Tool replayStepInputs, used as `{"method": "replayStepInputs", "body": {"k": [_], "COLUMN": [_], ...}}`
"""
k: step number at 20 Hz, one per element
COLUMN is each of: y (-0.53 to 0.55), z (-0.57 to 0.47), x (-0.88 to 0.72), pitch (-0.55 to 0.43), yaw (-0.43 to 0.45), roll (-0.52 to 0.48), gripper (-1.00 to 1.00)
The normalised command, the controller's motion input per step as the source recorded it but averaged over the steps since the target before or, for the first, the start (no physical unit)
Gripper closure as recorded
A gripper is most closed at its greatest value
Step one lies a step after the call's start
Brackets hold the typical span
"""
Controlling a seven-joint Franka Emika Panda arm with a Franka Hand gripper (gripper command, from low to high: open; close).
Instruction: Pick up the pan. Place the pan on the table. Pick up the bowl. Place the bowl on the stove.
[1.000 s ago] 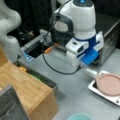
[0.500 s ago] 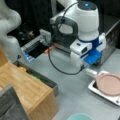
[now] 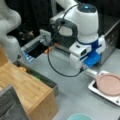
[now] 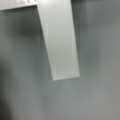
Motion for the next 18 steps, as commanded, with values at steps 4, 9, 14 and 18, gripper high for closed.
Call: {"method": "replayStepInputs", "body": {"k": [4, 9, 14, 18], "y": [-0.04, -0.03, -0.05, -0.06], "z": [-0.10, -0.14, -0.09, -0.06], "x": [0.15, 0.13, 0.04, 0.01], "pitch": [-0.034, -0.056, -0.009, 0.004], "yaw": [0.133, 0.132, 0.213, 0.243], "roll": [-0.148, -0.176, -0.196, -0.149], "gripper": [-1.00, -1.00, -1.00, -1.00]}}
